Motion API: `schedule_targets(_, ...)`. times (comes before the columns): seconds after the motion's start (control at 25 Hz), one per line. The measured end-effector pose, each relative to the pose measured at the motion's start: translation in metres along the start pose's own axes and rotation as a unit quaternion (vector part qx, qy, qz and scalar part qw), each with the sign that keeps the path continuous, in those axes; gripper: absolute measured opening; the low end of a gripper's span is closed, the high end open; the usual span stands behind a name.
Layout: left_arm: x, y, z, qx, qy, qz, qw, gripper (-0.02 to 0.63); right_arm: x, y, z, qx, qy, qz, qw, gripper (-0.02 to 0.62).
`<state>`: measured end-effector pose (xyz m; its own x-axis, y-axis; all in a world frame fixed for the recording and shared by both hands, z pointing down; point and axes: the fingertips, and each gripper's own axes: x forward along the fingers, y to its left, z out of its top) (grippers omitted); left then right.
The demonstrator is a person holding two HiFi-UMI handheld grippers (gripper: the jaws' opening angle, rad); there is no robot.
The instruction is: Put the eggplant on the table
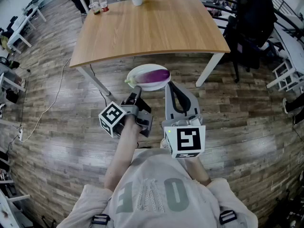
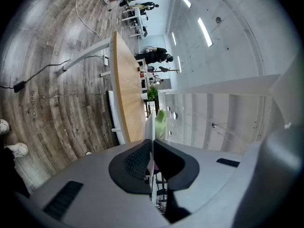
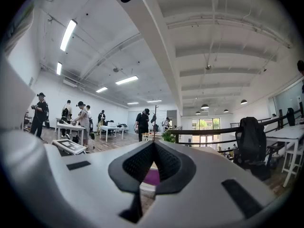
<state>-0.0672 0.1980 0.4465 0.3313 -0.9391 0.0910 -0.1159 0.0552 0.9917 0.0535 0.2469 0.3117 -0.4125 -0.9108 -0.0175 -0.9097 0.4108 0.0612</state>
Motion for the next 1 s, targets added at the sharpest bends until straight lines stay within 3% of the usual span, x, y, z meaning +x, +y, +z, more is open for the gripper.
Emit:
schedule_targets(0.36,0.015,-0.004,0.000,0.006,-0.003,-0.001,1.0000,0.021,0.012,-0.009,-0.011,-0.003,0.020,0.008,1.000,0.018)
schedule_targets(0.8,0.034,-0.004,0.005,0.002,-0.008,-0.005,1.0000,0.021,0.035,-0.022,-0.018,0.028,0.006,0.015,0.999,0.018)
schedule_targets(1.0,0.050,0.006,0.017,-0.003,-0.017,0.004,0.9998,0.021,0.049,-0.027,-0.037,0.043,0.031,0.020,0.998,0.018)
